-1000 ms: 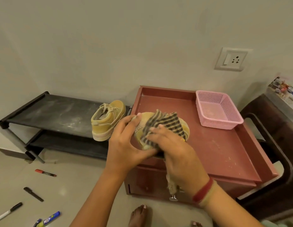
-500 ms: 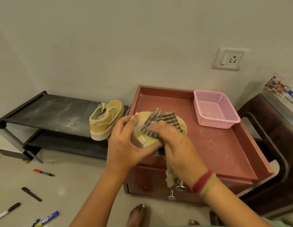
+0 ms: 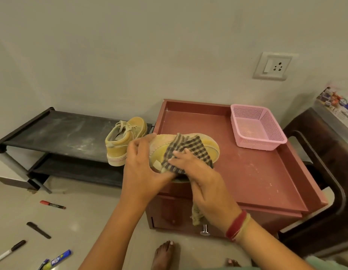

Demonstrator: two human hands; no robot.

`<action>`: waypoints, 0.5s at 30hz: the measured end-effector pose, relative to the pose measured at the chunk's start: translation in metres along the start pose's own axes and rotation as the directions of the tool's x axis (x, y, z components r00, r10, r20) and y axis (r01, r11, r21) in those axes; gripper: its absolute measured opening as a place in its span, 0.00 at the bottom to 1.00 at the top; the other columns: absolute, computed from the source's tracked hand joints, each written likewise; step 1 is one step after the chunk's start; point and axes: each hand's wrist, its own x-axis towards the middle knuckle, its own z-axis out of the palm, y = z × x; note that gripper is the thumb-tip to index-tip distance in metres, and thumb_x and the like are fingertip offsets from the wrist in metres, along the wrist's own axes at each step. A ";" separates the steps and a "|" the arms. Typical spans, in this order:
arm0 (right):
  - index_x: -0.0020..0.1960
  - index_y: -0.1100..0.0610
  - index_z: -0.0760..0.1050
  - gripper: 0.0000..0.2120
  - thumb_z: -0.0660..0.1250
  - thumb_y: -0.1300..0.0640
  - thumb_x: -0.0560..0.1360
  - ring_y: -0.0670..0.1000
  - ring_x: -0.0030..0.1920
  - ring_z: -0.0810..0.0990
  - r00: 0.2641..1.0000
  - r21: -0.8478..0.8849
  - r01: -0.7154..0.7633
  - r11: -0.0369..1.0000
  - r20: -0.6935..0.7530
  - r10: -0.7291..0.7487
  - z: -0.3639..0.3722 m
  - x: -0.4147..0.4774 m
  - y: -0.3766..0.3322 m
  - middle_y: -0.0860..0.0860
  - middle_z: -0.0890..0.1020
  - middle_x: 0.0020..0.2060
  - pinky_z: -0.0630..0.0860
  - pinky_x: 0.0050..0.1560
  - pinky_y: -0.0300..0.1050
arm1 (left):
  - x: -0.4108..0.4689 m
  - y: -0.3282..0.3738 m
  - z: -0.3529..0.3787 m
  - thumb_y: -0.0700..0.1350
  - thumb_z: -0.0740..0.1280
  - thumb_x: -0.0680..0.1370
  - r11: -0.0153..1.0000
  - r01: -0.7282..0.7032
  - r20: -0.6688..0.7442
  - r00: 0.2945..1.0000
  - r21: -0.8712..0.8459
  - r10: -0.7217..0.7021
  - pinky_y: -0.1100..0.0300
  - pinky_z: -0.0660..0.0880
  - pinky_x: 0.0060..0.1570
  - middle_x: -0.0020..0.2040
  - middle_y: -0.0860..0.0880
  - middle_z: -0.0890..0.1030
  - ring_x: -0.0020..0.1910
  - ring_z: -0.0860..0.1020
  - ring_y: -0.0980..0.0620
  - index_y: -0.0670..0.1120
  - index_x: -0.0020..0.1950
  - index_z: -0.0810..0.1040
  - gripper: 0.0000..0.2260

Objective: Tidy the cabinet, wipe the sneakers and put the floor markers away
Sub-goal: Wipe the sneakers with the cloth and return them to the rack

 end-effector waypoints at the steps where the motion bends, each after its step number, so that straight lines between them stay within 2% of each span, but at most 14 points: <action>1: 0.64 0.54 0.73 0.24 0.52 0.67 0.72 0.43 0.69 0.66 0.999 0.005 -0.038 0.999 -0.039 0.038 -0.001 0.004 0.007 0.47 0.74 0.65 0.62 0.70 0.42 | -0.001 -0.001 0.000 0.66 0.70 0.62 1.000 0.004 0.014 1.000 0.008 -0.004 0.65 0.74 0.46 0.57 0.51 0.69 0.52 0.69 0.59 0.46 0.65 0.72 0.37; 3: 0.64 0.54 0.73 0.24 0.53 0.67 0.72 0.38 0.66 0.67 0.983 0.032 -0.147 0.989 -0.109 0.150 -0.002 0.009 0.015 0.45 0.74 0.62 0.65 0.68 0.44 | -0.002 -0.005 0.000 0.68 0.70 0.63 0.999 -0.009 0.046 0.999 0.041 0.007 0.62 0.76 0.45 0.57 0.52 0.69 0.54 0.69 0.59 0.49 0.65 0.73 0.37; 5: 0.64 0.55 0.74 0.23 0.52 0.66 0.73 0.36 0.66 0.67 0.991 0.028 -0.104 0.994 -0.085 0.106 0.002 0.007 0.011 0.45 0.74 0.62 0.64 0.69 0.40 | -0.002 -0.009 -0.003 0.68 0.69 0.63 0.998 -0.014 0.092 0.996 0.061 0.008 0.59 0.77 0.46 0.58 0.51 0.71 0.55 0.70 0.58 0.50 0.66 0.73 0.37; 7: 0.64 0.54 0.74 0.24 0.51 0.65 0.72 0.38 0.68 0.66 0.999 -0.007 -0.031 0.999 -0.019 0.031 0.006 0.000 0.010 0.46 0.74 0.64 0.61 0.70 0.37 | -0.001 -0.011 -0.005 0.68 0.68 0.63 0.997 -0.008 0.132 0.991 0.073 -0.002 0.57 0.78 0.48 0.59 0.51 0.71 0.56 0.71 0.56 0.51 0.67 0.72 0.37; 11: 0.65 0.54 0.73 0.26 0.52 0.67 0.71 0.36 0.66 0.66 0.981 0.017 -0.153 0.988 -0.118 0.154 0.005 0.003 0.020 0.44 0.73 0.62 0.63 0.68 0.41 | -0.002 -0.011 -0.006 0.71 0.68 0.62 0.995 0.002 0.102 0.995 0.101 -0.013 0.59 0.76 0.46 0.58 0.50 0.72 0.55 0.72 0.55 0.51 0.65 0.75 0.38; 14: 0.66 0.54 0.72 0.25 0.50 0.65 0.72 0.41 0.69 0.66 0.998 -0.017 -0.045 0.999 -0.039 0.045 0.009 -0.002 0.017 0.47 0.73 0.65 0.61 0.71 0.38 | -0.002 -0.010 -0.007 0.70 0.67 0.62 0.994 -0.007 0.114 0.994 0.107 -0.006 0.58 0.77 0.45 0.57 0.50 0.73 0.53 0.72 0.56 0.50 0.65 0.75 0.37; 15: 0.66 0.53 0.72 0.26 0.51 0.66 0.72 0.42 0.69 0.66 0.997 -0.011 -0.069 0.998 -0.043 0.068 0.008 -0.002 0.022 0.46 0.73 0.65 0.62 0.70 0.39 | -0.002 -0.009 -0.007 0.70 0.67 0.62 0.994 -0.007 0.113 0.994 0.109 -0.005 0.59 0.77 0.44 0.57 0.50 0.73 0.53 0.72 0.56 0.50 0.64 0.75 0.37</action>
